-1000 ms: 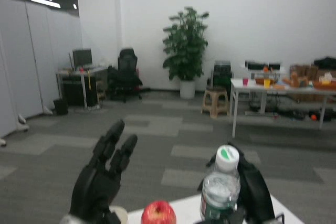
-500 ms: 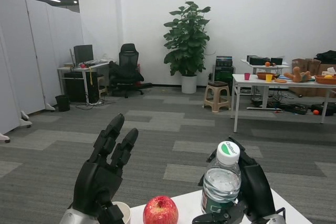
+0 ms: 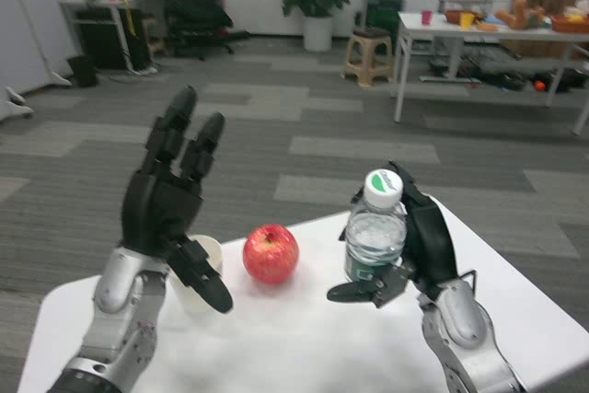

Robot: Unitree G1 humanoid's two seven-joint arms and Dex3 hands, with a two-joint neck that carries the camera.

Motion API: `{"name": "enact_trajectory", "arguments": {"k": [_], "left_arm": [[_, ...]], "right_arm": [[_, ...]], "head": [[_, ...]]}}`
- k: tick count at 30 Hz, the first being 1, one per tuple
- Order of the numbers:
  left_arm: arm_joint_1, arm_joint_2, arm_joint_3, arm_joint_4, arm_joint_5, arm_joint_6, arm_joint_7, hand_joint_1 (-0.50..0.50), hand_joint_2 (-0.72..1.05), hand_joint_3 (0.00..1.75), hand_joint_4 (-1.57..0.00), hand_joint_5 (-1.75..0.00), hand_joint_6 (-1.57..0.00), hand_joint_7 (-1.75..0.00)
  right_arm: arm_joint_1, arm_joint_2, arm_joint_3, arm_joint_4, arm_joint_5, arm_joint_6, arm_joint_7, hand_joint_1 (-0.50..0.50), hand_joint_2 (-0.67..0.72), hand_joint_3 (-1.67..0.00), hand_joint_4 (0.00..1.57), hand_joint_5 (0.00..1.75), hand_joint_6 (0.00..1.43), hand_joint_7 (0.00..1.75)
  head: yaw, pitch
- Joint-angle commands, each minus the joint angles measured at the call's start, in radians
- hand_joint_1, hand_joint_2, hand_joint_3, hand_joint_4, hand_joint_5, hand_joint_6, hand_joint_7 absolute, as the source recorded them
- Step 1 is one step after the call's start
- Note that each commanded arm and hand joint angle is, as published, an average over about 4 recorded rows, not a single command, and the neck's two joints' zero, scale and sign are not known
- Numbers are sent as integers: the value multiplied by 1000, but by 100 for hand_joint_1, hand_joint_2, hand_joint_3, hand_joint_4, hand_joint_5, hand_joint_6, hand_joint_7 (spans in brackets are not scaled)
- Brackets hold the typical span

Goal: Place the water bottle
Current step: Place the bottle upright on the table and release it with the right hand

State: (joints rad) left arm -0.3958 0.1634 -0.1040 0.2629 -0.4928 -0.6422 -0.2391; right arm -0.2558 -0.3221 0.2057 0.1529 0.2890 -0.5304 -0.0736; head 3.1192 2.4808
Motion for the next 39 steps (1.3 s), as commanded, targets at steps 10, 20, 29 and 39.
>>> {"name": "enact_trajectory", "arguments": {"k": [10, 20, 29, 39], "left_arm": [[54, 9, -29, 6, -7, 3, 3, -50, -72, 9, 0, -21, 0, -14], [39, 10, -50, 20, -7, 13, 3, -50, -72, 9, 0, -21, 0, -14], [24, 9, -56, 32, -7, 19, 3, -50, -72, 9, 0, -21, 0, -14], [21, 10, -68, 41, -7, 21, 3, -50, -72, 9, 0, -21, 0, -14]], "right_arm": [[39, -14, -22, 14, 7, -54, 10, 42, 15, -48, 151, 145, 80, 168], [70, -18, -20, 91, -8, -123, 21, 42, 15, -48, 151, 145, 80, 168], [84, -34, 12, 170, -3, -169, 20, 42, 9, -48, 151, 145, 82, 168], [86, -37, 92, 275, 40, -215, 21, 42, 9, -48, 153, 145, 86, 168]], "head": [[-30, -82], [-25, -98], [-34, -108], [-41, -118]]}}
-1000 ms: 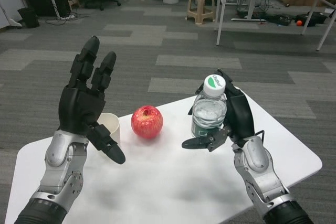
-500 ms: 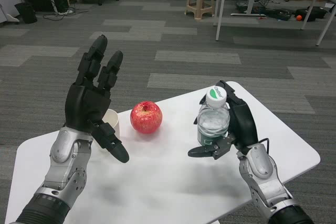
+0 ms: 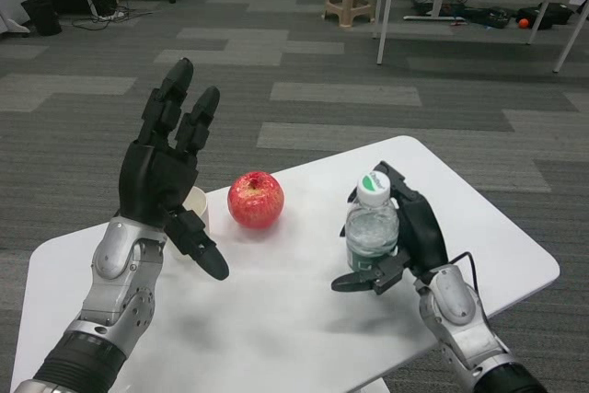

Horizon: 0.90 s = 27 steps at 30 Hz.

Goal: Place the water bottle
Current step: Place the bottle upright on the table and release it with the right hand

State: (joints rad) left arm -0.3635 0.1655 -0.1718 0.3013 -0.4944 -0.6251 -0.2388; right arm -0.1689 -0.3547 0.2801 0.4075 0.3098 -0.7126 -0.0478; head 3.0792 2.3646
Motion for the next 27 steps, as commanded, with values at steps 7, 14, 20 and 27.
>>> {"name": "enact_trajectory", "arguments": {"k": [7, 14, 20, 27], "left_arm": [[-11, 8, 0, 2, -6, 4, 3, -50, -72, 9, 0, -21, 0, -14], [-14, 11, -4, 4, -11, 7, 1, -50, -72, 9, 0, -21, 0, -14], [-23, 14, -10, 12, -14, 7, 0, -50, -72, 9, 0, -21, 0, -14], [-26, 14, -17, 16, -18, 7, 0, -50, -72, 9, 0, -21, 0, -14]], "right_arm": [[-1, -7, 81, 61, 68, -34, 3, 42, 3, -48, 154, 155, 97, 168], [7, 0, 106, 69, 74, -34, 5, 42, 3, -48, 154, 158, 94, 168], [11, 3, 114, 71, 90, -60, 5, 42, -10, -63, 151, 165, 72, 166], [11, 1, 116, 81, 104, -76, 5, -1, -10, -50, 141, 165, 25, 141]], "head": [[-7, -4], [-18, -4], [-22, -5], [-18, -7]]}}
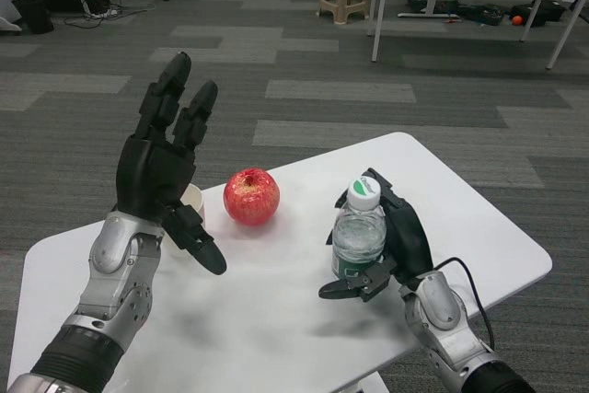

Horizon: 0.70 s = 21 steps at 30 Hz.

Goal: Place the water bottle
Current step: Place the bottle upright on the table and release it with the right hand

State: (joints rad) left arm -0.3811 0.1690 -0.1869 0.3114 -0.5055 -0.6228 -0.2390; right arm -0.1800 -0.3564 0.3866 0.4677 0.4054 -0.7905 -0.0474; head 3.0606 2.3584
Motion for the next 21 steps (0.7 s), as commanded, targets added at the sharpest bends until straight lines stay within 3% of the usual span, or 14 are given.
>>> {"name": "enact_trajectory", "arguments": {"k": [1, 9, 12, 16, 21], "left_arm": [[-9, 10, -2, 7, -7, 5, 0, -50, -72, 9, 0, -21, 0, -14], [-9, 10, -2, 9, -8, 5, 0, -50, -72, 9, 0, -21, 0, -14], [-9, 10, -2, 10, -8, 5, 0, -50, -72, 9, 0, -21, 0, -14], [-9, 10, -2, 13, -10, 5, 0, -50, -72, 9, 0, -21, 0, -14], [-9, 10, -2, 18, -11, 5, -2, -50, -72, 9, 0, -21, 0, -14]], "right_arm": [[22, 2, 11, 23, 11, 0, 4, -4, -10, -48, 140, 165, 23, 140], [22, 0, 28, 34, 29, -6, 13, -29, -10, -36, 134, 160, 19, 133], [22, -1, 28, 35, 29, -6, 16, -36, -5, -22, 133, 155, 17, 133], [22, 0, 26, 39, 31, -6, 26, -45, 22, -2, 131, 155, 12, 133], [22, 2, 29, 47, 50, -6, 47, -46, 55, 0, 133, 155, 3, 124]], "head": [[0, -1], [-1, -2], [-3, -2], [-3, -4], [-8, -7]]}}
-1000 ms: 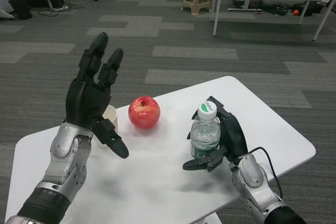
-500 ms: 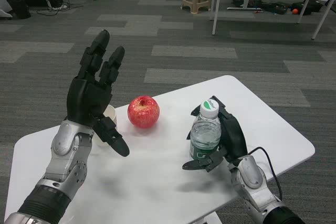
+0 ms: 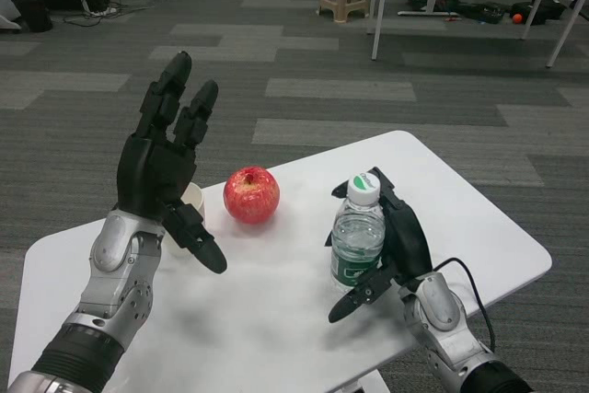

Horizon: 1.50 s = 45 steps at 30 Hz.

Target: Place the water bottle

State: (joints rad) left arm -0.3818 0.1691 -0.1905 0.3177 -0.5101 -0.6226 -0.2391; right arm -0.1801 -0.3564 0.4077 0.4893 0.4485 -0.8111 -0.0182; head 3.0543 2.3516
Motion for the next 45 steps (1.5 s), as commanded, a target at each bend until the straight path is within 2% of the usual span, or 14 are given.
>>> {"name": "enact_trajectory", "arguments": {"k": [1, 4, 6, 8, 10, 13, 18, 28, 30, 34, 36, 39, 43, 45], "left_arm": [[-8, 10, 2, 12, -8, 4, -2, -50, -72, 9, 0, -21, 0, -14], [-8, 10, 2, 12, -8, 4, -2, -50, -72, 9, 0, -21, 0, -14], [-8, 10, 2, 12, -7, 4, -2, -50, -72, 9, 0, -21, 0, -14], [-8, 10, 2, 12, -8, 4, -2, -50, -72, 9, 0, -21, 0, -14], [-8, 10, 2, 12, -8, 4, -2, -50, -72, 9, 0, -21, 0, -14], [-8, 10, 2, 12, -8, 4, -2, -50, -72, 9, 0, -21, 0, -14], [-8, 10, 1, 12, -8, 3, -2, -50, -72, 9, 0, -21, 0, -14], [-4, 10, 0, 12, -8, 2, -2, -50, -72, 9, 0, -21, 0, -14], [0, 10, 1, 11, -9, 1, -2, -50, -72, 9, 0, -21, 0, -14], [2, 10, 1, 10, -11, 1, -2, -50, -72, 9, 0, -21, 0, -14], [4, 11, 1, 9, -14, 1, -2, -50, -72, 9, 0, -21, 0, -14], [5, 12, 2, 9, -18, 1, -2, -50, -72, 9, 0, -21, 0, -14], [6, 14, 3, 10, -22, 1, -2, -50, -72, 9, 0, -21, 0, -14], [6, 15, 6, 11, -24, 1, -2, -50, -72, 9, 0, -21, 0, -14]], "right_arm": [[22, 2, 9, 27, 9, 15, 20, -46, 60, 0, 133, 155, 1, 122], [21, 2, 10, 29, 9, 15, 21, -46, 68, 0, 121, 143, 0, 108], [21, 2, 10, 31, 9, 15, 21, -46, 71, 0, 97, 107, 0, 89], [21, 2, 11, 33, 9, 16, 21, -46, 72, 0, 53, 39, 0, 63], [21, 2, 11, 33, 9, 18, 21, -46, 72, 0, 16, 0, 0, 42], [19, 1, 14, 32, 11, 24, 21, -46, 72, 0, 0, 0, 0, 23], [19, -1, 17, 26, 14, 32, 22, -46, 72, 0, 0, 0, 0, 2], [20, -3, 0, -11, 20, 26, 19, -46, 72, 0, 0, 0, 0, 0], [21, -12, -7, -31, 47, 31, 23, -46, 72, 0, 0, 0, 0, 0], [34, -56, -28, -81, 95, 56, 44, -46, 72, 0, 0, 0, 0, 0], [51, -85, -74, -129, 103, 92, 60, -46, 72, 0, 0, 0, 0, 0], [78, -107, -155, -199, 114, 157, 92, -46, 72, 0, 0, 0, 0, 0], [99, -93, -251, -265, 119, 236, 149, -46, 72, 0, 0, 0, 0, 0], [115, -88, -299, -293, 123, 251, 156, -46, 72, 0, 0, 0, 0, 0]], "head": [[-1, 0], [-1, 1], [-2, 3], [-4, 6], [-6, 7], [-7, 16], [-10, 67], [-5, 59], [2, 53], [10, 37], [11, 32], [14, 30], [23, 31], [29, 31]]}}
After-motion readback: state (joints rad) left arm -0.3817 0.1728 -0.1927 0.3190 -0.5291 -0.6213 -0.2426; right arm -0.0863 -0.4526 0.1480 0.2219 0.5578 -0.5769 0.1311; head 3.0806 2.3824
